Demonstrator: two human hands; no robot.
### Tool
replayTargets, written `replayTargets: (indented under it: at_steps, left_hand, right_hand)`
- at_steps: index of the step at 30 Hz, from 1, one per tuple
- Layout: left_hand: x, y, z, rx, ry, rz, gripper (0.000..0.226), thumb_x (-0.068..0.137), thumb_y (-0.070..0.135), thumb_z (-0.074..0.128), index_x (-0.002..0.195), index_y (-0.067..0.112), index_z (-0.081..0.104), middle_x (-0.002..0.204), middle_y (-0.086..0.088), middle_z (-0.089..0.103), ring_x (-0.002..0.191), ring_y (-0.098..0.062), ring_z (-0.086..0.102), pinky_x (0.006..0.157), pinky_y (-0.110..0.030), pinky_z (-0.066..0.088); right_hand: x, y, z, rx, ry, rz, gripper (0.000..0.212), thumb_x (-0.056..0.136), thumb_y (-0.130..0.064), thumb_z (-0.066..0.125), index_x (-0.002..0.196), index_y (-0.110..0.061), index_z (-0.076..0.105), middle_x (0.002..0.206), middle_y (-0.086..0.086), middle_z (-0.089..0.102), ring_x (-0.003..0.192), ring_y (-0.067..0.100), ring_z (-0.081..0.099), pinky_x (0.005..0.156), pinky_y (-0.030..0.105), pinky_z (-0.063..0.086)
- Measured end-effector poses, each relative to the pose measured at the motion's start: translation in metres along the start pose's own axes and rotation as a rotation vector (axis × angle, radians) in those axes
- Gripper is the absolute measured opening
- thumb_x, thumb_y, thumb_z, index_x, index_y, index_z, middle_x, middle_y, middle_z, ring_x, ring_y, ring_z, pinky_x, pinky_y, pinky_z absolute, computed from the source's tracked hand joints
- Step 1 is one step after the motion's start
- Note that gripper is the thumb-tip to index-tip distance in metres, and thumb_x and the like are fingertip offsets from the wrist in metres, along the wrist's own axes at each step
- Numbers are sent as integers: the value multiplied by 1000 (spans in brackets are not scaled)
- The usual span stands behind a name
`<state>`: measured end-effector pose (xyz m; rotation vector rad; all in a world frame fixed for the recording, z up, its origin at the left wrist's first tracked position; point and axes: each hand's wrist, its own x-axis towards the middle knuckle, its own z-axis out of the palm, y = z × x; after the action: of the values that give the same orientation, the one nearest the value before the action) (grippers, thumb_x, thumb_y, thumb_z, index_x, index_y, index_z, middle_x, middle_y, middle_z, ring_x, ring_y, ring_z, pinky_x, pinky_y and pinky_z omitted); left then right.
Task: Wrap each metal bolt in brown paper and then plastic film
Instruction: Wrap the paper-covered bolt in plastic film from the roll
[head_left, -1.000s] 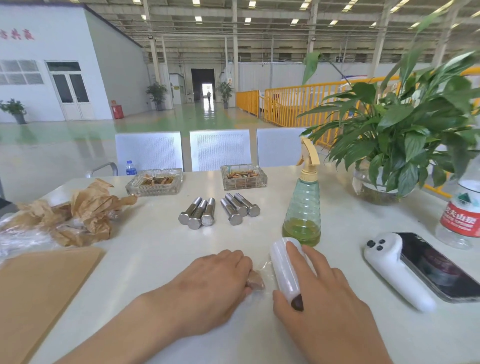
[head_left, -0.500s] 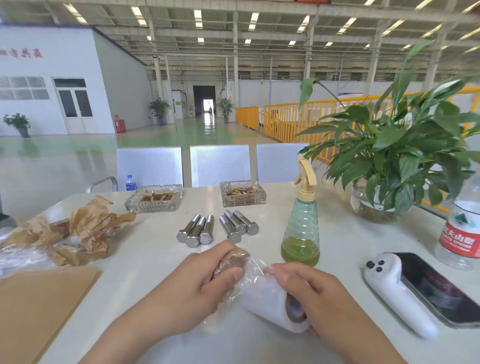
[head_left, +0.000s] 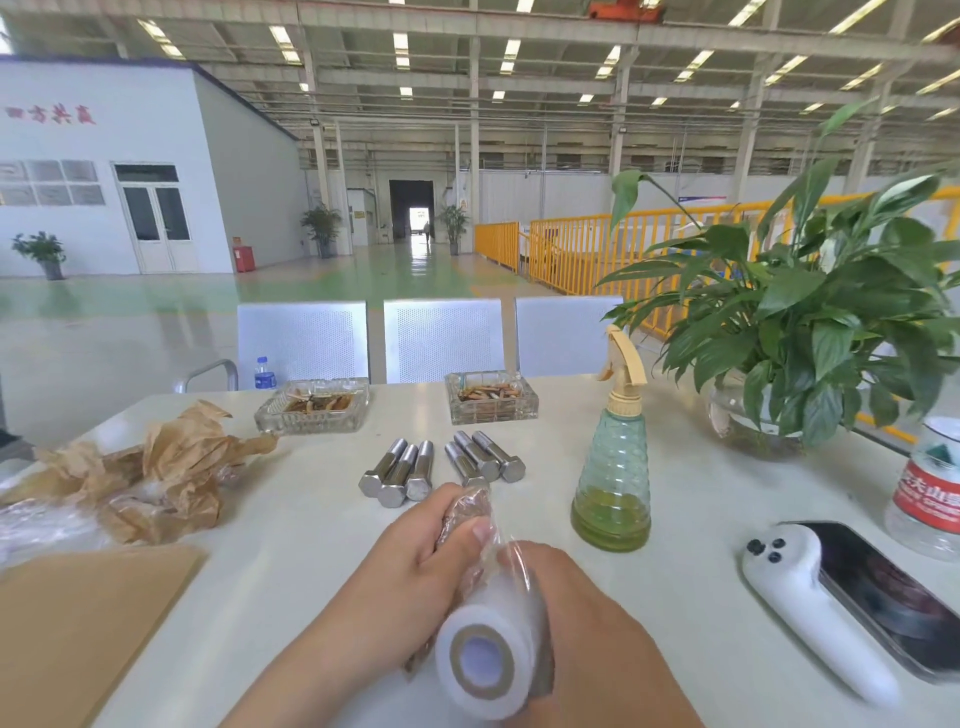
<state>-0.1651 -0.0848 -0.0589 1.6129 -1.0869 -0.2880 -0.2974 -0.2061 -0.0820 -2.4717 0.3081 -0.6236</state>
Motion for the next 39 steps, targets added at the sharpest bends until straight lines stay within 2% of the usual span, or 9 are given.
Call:
replayTargets:
  at_steps: [6,8,13,18,22,26,31,35,39]
  left_hand:
    - [2,5,-1,-207,137,-287,36,104,36,54,74,15,54,58,-3,45,47,-17,37,45,-25,25]
    - [14,3,-1,-178,138,-426,41,102,38,55,70,13,55,53,-9,47,44,-20,37,45,-28,22]
    - [7,-6,-23,-198,8,-545,35,102,14,50,70,0,51,41,-11,48,48,-22,46,42,-24,38]
    - [-4,-1,-28,-303,31,-413,21,106,22,52,111,12,70,91,-13,71,79,-26,60,64,-32,44]
    - [2,-7,-24,93,123,-221,18,105,22,52,98,33,64,71,3,73,60,-12,64,55,-25,48]
    - [0,-21,-28,454,272,-32,8,101,35,53,94,34,52,62,3,62,56,-12,56,56,-25,43]
    - [10,-15,-26,-245,216,-515,36,93,41,58,72,16,71,59,-4,63,59,-21,59,64,-34,43]
    - [0,-16,-44,-310,-88,-441,39,92,32,65,116,2,64,101,-32,67,87,-38,66,74,-41,51]
    - [-7,-11,-44,-407,-110,-331,18,100,21,63,116,15,69,109,-23,73,88,-31,68,67,-37,58]
  right_hand:
    - [9,-2,-15,597,34,94,57,53,-55,70,108,-69,59,95,-27,71,82,-7,64,73,13,49]
    - [15,-1,-13,958,-101,151,50,61,-44,71,110,-42,75,112,-5,77,105,12,71,92,34,55]
    - [25,-2,3,1506,-171,438,69,51,-23,74,118,-8,66,114,23,73,100,38,72,70,43,60]
    - [24,-9,0,1612,-193,445,67,68,-19,83,131,-12,60,125,21,70,113,36,67,83,46,54]
    - [23,-8,5,1576,-237,428,67,66,-29,84,128,-11,67,128,18,69,119,33,66,109,54,43]
    - [22,-6,5,1617,-247,418,55,65,-25,81,118,-13,75,124,16,71,109,29,72,84,44,60]
    - [24,-4,10,1554,-268,406,63,67,-22,79,128,-9,66,125,19,70,115,35,68,94,50,55]
    - [21,2,6,1617,-282,390,64,38,-23,97,98,-11,81,110,18,76,99,32,75,71,42,62]
    - [25,7,8,1692,-264,383,75,34,-27,100,104,-11,80,113,19,74,102,33,74,79,44,60]
